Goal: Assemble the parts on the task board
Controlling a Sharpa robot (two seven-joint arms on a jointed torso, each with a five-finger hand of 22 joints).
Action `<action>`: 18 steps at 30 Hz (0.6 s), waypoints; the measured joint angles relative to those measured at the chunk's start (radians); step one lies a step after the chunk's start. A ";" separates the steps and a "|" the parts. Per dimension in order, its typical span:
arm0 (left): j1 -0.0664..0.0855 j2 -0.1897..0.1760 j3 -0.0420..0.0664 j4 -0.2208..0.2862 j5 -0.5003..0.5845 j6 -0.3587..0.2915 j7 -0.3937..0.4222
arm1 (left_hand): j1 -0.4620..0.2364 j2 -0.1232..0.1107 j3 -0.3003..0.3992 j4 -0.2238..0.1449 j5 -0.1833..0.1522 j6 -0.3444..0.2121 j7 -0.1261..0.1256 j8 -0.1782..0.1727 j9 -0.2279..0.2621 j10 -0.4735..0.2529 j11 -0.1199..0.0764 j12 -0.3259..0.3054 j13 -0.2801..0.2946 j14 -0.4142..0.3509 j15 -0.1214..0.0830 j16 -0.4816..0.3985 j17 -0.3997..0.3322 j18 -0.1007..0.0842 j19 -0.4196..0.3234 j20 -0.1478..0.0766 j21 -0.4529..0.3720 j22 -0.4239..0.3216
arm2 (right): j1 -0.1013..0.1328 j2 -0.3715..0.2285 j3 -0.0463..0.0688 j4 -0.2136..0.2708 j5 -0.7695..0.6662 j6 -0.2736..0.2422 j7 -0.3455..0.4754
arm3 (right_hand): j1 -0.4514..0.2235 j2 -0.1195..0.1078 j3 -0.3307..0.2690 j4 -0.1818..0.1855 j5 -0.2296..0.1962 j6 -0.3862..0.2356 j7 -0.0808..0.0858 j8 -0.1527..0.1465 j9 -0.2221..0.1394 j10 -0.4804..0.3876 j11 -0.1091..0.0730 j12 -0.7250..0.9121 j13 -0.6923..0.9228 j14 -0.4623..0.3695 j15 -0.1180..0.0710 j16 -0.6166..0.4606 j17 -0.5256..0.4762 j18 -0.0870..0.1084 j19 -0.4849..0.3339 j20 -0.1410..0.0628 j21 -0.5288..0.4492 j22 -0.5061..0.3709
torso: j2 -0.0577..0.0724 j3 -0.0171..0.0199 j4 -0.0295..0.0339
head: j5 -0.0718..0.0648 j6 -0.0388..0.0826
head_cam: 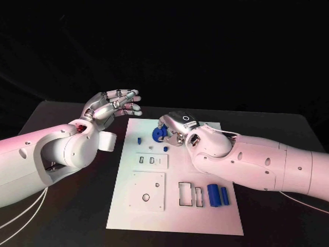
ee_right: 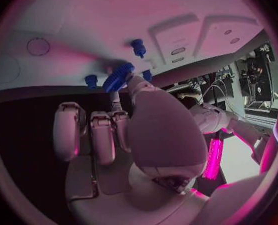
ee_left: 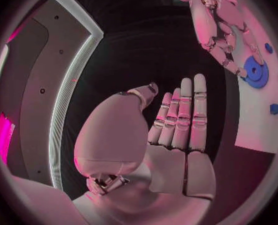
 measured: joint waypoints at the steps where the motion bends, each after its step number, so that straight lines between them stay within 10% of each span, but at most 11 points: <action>1: 0.000 0.000 0.000 0.000 0.000 0.000 0.000 | 0.000 0.000 0.000 0.000 0.000 0.000 0.000 0.000 0.000 0.000 0.000 0.000 0.000 0.000 0.000 0.000 0.000 0.000 0.000 0.000 0.000 0.000 | 0.000 0.001 0.000 -0.003 0.000 -0.001 0.000 | 0.000 0.000 0.000 0.000 0.000 0.000 0.000 0.000 0.000 0.000 0.000 0.000 0.000 0.000 0.000 0.000 0.000 0.000 0.000 0.000 0.000 0.000 | 0.000 0.0000 -0.0004 | 0.000 0.000; 18: 0.000 -0.003 0.000 0.000 0.000 0.001 0.000 | 0.000 0.000 0.000 0.000 0.000 0.000 0.000 0.000 0.000 0.000 0.000 0.000 0.000 0.000 0.000 0.000 0.000 0.000 0.000 0.000 0.000 0.000 | -0.002 -0.016 0.000 0.002 -0.019 -0.028 -0.007 | 0.000 0.000 0.004 0.004 0.000 0.000 0.000 -0.002 0.000 0.000 0.000 0.000 0.000 0.000 0.000 0.000 0.000 0.000 0.000 0.000 0.000 0.001 | 0.000 0.0006 -0.0007 | 0.001 -0.003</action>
